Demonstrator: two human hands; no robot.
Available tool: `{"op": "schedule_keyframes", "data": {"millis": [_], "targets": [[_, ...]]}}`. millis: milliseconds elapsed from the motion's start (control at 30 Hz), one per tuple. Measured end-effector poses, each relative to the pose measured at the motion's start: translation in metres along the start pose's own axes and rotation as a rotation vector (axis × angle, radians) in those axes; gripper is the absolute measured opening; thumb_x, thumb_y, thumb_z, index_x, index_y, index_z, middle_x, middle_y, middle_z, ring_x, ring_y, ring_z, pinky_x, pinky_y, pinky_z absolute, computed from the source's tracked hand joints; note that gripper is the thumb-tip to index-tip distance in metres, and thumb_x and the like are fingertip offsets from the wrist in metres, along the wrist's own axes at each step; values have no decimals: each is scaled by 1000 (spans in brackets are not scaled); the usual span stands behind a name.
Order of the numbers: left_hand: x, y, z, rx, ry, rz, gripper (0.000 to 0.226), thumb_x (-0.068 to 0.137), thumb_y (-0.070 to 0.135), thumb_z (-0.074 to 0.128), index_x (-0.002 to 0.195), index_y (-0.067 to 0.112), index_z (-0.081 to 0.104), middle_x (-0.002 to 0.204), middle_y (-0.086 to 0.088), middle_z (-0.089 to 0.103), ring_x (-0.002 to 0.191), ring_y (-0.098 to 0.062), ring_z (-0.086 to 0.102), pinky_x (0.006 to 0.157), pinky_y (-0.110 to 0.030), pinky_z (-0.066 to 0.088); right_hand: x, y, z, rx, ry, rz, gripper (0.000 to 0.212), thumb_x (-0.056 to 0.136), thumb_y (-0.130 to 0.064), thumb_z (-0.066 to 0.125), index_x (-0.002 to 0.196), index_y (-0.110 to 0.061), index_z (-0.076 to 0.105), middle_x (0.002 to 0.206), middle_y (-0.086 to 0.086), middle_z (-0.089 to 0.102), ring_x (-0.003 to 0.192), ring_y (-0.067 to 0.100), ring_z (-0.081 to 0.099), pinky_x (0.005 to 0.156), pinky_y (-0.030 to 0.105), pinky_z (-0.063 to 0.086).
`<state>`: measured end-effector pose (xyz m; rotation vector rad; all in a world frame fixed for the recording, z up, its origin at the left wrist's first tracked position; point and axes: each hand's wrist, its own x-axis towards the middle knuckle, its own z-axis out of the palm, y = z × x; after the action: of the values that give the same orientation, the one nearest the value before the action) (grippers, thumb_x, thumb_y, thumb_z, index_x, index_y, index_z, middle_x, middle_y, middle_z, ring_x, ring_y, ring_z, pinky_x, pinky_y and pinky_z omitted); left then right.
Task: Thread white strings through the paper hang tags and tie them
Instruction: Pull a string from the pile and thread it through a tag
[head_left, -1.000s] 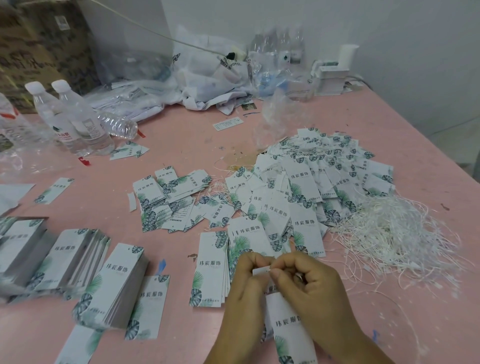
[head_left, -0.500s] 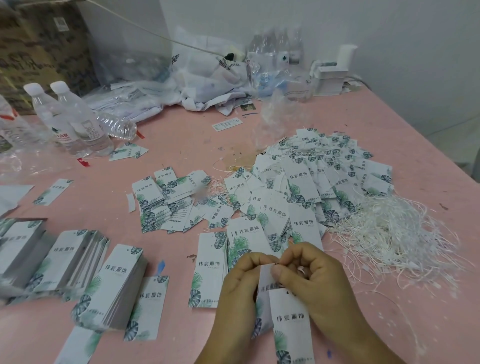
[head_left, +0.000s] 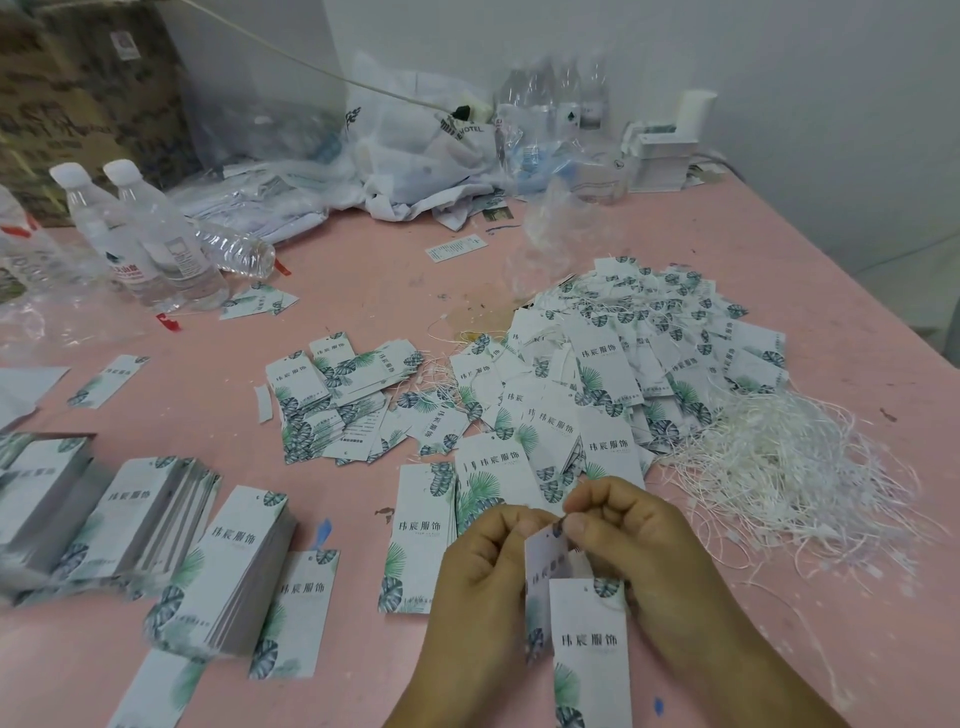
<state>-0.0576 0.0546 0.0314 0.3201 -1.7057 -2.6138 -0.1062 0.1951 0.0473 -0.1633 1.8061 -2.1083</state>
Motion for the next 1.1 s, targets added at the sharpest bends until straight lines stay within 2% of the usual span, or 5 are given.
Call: {"op": "schedule_keyframes", "data": {"millis": [300,467,600,767,1100], "targets": [[6,-1,-9,-68,177,16,28,82,43,64,81,15,68,79,-13,67,66,-20,60,62,-34,47,7,-4,-16,233,10,-23,49,85,19,39,92,-13,76,79,10,65,63,14,56,57,21,50],[8,1,-15,52,266,140,42,84,57,60,89,16,66,84,-11,64,77,-28,58,69,-46,43,2,-11,-17,-217,112,-152,46,93,11,51,97,-28,75,92,5,75,85,17,72,75,22,57],[10,5,-22,58,299,192,38,88,52,59,88,15,67,75,-2,60,67,-20,54,60,-32,41,-1,-19,-22,-302,151,-209,38,92,5,58,98,-28,74,94,-3,77,93,9,71,76,12,52],[15,16,-22,-414,194,120,28,92,26,55,80,7,70,65,-11,60,49,-15,50,44,-21,44,0,-24,-29,-94,129,-183,30,83,0,62,97,-23,75,92,8,76,79,11,67,75,15,53],[10,33,-20,-658,73,-48,12,83,22,64,77,13,61,47,0,44,33,-9,41,33,-17,40,-2,-22,-27,152,2,-127,31,67,-9,73,97,-12,76,98,15,72,70,13,63,69,20,54]]}}
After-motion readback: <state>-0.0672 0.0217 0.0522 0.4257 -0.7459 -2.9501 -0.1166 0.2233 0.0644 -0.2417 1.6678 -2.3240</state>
